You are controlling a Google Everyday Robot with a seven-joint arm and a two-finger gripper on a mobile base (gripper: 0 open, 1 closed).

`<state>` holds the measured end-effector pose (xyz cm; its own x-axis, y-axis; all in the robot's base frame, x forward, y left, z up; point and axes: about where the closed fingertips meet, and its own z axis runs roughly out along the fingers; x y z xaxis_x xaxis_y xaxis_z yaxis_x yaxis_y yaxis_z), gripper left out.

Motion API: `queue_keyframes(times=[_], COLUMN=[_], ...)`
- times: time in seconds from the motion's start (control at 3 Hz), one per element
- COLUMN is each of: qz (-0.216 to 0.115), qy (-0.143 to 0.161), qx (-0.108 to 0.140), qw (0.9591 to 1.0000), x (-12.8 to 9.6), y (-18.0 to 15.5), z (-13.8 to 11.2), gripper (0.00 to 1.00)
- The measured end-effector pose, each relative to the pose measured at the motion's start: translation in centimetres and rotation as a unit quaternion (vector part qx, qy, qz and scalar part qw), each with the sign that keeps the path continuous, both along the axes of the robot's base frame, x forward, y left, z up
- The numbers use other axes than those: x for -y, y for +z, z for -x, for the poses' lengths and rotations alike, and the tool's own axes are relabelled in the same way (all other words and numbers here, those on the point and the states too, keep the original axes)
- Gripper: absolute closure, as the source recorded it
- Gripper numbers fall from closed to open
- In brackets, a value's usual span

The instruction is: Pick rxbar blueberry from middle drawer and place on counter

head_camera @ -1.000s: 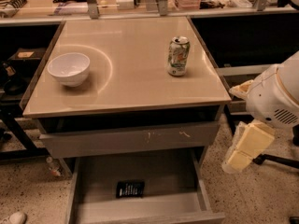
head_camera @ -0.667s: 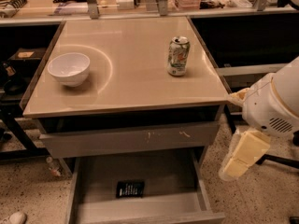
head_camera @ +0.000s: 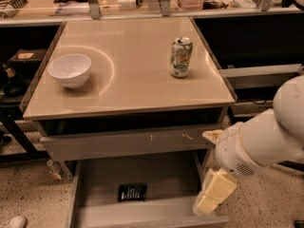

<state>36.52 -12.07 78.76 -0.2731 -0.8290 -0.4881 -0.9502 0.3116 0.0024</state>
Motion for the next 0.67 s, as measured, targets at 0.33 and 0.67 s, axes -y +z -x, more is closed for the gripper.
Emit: queue_keyframes(times=[0.33, 0.67], qz=[-0.019, -0.019], qy=[0.005, 0.006], qx=[-0.006, -0.006], qw=[0.9998, 0.9998], x=[-1.77, -1.77], y=[-3.93, -3.92], z=[-0.05, -0.05], gripper=[0.0, 0.0])
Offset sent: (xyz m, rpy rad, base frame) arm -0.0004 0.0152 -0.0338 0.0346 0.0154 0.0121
